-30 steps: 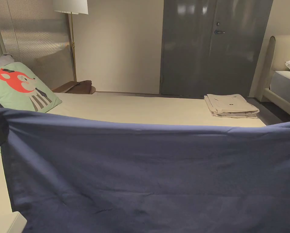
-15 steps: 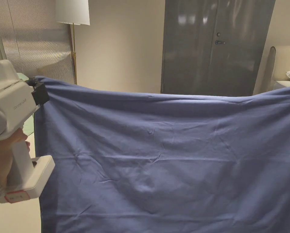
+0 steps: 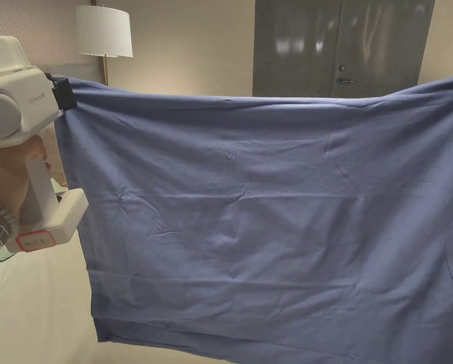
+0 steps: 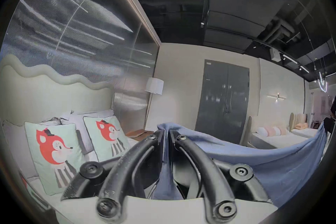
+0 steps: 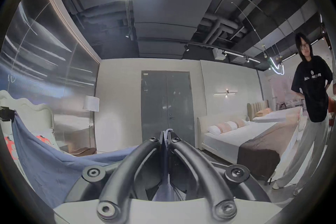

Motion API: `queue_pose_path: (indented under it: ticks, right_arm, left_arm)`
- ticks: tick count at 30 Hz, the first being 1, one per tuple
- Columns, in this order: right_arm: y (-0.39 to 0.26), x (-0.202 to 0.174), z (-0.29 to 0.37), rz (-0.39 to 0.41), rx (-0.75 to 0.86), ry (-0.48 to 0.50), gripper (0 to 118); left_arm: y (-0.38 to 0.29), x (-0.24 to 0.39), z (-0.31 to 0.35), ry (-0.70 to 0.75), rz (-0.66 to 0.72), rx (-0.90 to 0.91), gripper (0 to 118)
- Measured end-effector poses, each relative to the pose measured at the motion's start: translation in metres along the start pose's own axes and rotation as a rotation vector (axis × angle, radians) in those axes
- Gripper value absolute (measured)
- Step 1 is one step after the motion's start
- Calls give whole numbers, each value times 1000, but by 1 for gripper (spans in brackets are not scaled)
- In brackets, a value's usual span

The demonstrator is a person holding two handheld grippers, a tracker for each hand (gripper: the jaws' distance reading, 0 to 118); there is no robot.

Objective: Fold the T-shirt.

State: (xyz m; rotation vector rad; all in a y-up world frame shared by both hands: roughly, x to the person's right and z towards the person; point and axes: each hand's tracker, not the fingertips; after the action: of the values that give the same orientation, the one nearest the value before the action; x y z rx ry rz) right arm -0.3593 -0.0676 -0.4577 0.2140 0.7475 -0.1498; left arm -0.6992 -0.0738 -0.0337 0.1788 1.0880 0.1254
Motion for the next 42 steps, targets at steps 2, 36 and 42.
queue_pose_path:
  ticks: [2, 36, 42]
  right_arm:
    - [-1, -5, -15, 9, 9, -7, 3]
    - [-125, 30, 163, 126, -409, 151, 3]
    - [-146, 39, 255, 134, -595, 177, 3]
  left_arm:
    - [1, 4, -14, 6, 9, 2, 4]
    - [-128, -70, 152, 2, -23, -360, 4]
    - [-166, -95, 239, 10, -69, -526, 4]
